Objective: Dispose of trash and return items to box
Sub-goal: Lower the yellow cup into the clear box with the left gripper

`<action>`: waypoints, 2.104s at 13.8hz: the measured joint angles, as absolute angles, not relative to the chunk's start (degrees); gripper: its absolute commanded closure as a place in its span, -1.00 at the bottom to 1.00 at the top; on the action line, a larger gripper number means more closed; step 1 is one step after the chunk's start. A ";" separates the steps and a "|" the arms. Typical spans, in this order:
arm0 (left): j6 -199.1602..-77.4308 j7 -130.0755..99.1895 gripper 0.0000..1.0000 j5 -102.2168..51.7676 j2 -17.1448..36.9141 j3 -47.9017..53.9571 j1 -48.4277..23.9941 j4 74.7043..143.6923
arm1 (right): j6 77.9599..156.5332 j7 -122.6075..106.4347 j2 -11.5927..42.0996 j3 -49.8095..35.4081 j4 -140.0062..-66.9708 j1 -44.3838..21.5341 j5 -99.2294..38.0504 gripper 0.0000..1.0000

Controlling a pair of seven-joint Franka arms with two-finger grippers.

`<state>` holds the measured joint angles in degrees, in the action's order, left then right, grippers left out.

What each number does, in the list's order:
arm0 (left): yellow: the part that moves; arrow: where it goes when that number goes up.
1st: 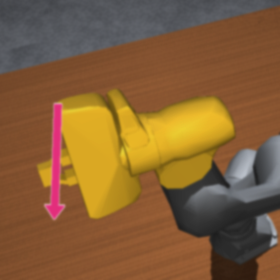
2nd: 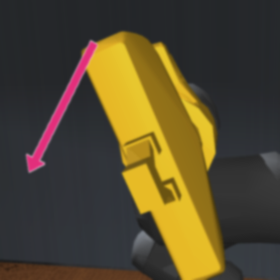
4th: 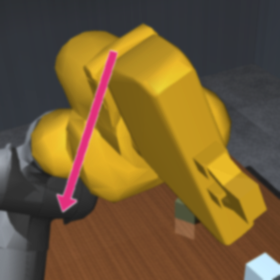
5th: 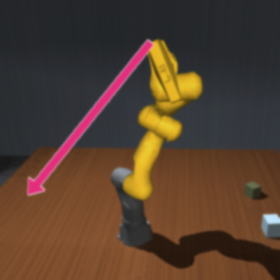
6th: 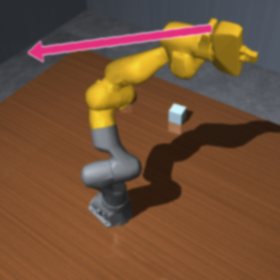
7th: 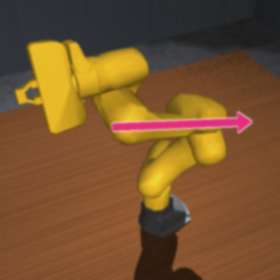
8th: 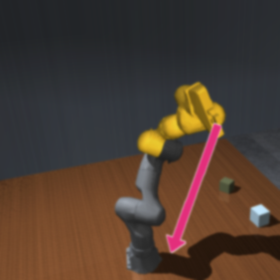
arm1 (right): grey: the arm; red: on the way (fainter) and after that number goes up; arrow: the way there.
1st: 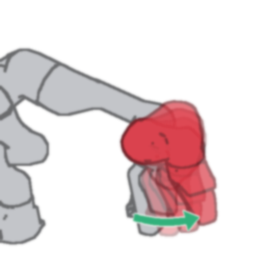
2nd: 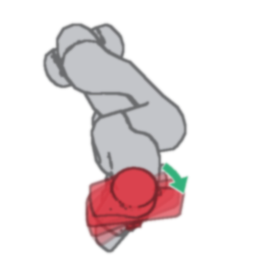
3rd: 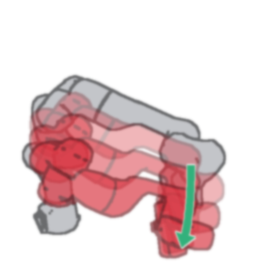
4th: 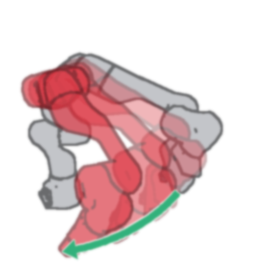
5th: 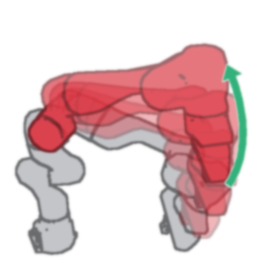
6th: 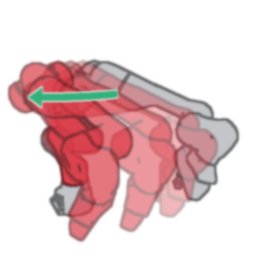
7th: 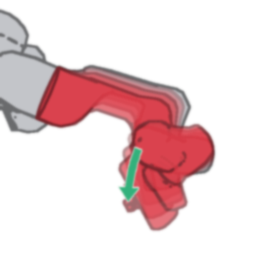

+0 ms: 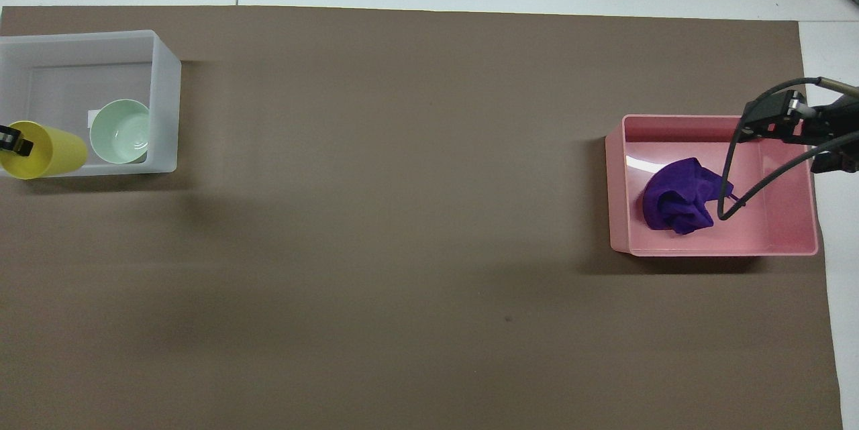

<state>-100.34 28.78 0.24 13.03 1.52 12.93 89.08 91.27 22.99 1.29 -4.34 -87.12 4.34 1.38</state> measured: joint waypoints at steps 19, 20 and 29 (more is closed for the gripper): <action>-123.10 34.36 1.00 -2.70 28.67 3.30 14.89 88.02 | 90.39 22.99 3.03 -4.12 -86.65 4.47 1.37 -1.00; -123.63 34.90 1.00 -2.70 29.35 3.30 14.88 87.97 | 90.39 22.99 3.03 -4.12 -86.65 4.47 1.37 -1.00; -122.16 35.22 -1.00 -3.45 29.72 3.41 14.23 87.92 | 90.39 22.99 3.03 -4.12 -86.65 4.47 1.37 -1.00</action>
